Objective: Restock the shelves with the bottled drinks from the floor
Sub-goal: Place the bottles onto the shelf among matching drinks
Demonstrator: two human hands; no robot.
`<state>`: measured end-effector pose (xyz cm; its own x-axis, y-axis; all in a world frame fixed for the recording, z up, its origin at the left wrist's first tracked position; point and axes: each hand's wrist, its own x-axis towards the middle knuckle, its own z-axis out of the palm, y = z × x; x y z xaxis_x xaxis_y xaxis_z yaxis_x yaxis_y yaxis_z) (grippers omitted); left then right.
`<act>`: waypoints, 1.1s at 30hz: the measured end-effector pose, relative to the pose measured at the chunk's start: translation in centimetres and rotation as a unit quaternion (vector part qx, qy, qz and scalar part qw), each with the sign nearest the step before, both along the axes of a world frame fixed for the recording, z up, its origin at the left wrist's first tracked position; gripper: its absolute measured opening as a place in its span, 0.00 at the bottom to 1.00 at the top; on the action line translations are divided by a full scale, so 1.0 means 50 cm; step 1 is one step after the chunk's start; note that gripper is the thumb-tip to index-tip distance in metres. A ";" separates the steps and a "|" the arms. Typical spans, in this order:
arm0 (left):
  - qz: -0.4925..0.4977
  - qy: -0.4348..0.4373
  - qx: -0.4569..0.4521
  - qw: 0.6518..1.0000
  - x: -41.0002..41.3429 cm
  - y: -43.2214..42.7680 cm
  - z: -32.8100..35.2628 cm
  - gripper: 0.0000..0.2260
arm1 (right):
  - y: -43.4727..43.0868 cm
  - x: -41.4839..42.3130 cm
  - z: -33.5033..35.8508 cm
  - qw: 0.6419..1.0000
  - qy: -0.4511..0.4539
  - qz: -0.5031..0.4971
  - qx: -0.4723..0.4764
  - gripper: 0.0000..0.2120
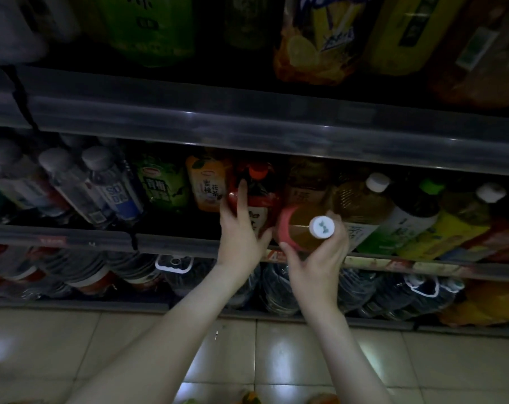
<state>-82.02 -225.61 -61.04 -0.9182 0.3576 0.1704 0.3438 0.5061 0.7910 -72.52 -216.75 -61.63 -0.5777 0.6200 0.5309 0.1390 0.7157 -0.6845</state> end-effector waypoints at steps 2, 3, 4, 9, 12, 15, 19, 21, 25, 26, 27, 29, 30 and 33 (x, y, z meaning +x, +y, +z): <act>0.013 -0.006 0.012 1.000 -0.003 0.003 -0.001 0.48 | -0.001 0.004 -0.016 1.000 0.008 -0.001 0.000 0.44; 0.017 -0.002 0.015 1.000 -0.005 0.004 -0.003 0.48 | -0.002 0.005 -0.022 1.000 0.014 -0.001 -0.002 0.44; 0.019 0.004 0.015 1.000 -0.006 0.004 -0.005 0.48 | -0.004 0.004 -0.025 1.000 0.021 0.000 -0.009 0.44; 0.021 0.002 0.015 1.000 -0.006 0.007 -0.011 0.49 | -0.003 0.005 -0.025 0.999 0.013 0.017 -0.035 0.41; 0.008 -0.004 0.019 1.000 0.001 0.010 -0.006 0.49 | 0.018 0.005 -0.001 0.994 0.006 0.049 -0.093 0.32; -0.002 0.020 -0.004 1.000 0.022 0.013 -0.011 0.48 | 0.037 0.007 0.017 0.987 0.009 0.101 -0.123 0.19; -0.024 0.128 -0.092 0.987 0.062 0.006 -0.041 0.48 | 0.042 0.011 0.030 0.984 0.033 0.134 -0.114 0.14; -0.041 0.148 -0.089 0.984 0.076 0.003 -0.054 0.47 | 0.032 0.015 0.060 0.986 0.033 0.142 -0.086 0.12; -0.095 0.011 0.097 0.991 0.099 -0.002 -0.003 0.45 | 0.001 0.061 0.142 0.984 0.027 0.176 -0.025 0.11; -0.123 -0.027 0.136 0.983 0.106 -0.010 0.022 0.45 | -0.005 0.075 0.165 0.983 0.020 0.179 -0.026 0.11; -0.148 -0.064 0.149 0.975 0.116 -0.021 0.050 0.44 | -0.010 0.089 0.192 0.983 0.007 0.180 -0.042 0.11; -0.183 -0.111 0.104 0.971 0.136 -0.042 0.109 0.42 | -0.018 0.113 0.252 0.980 -0.031 0.169 -0.104 0.11; -0.191 -0.128 0.068 0.971 0.149 -0.052 0.138 0.41 | -0.021 0.125 0.283 0.976 -0.053 0.158 -0.140 0.11; -0.200 -0.160 -0.008 0.967 0.190 -0.081 0.222 0.42 | -0.026 0.164 0.371 0.955 -0.118 0.154 -0.223 0.09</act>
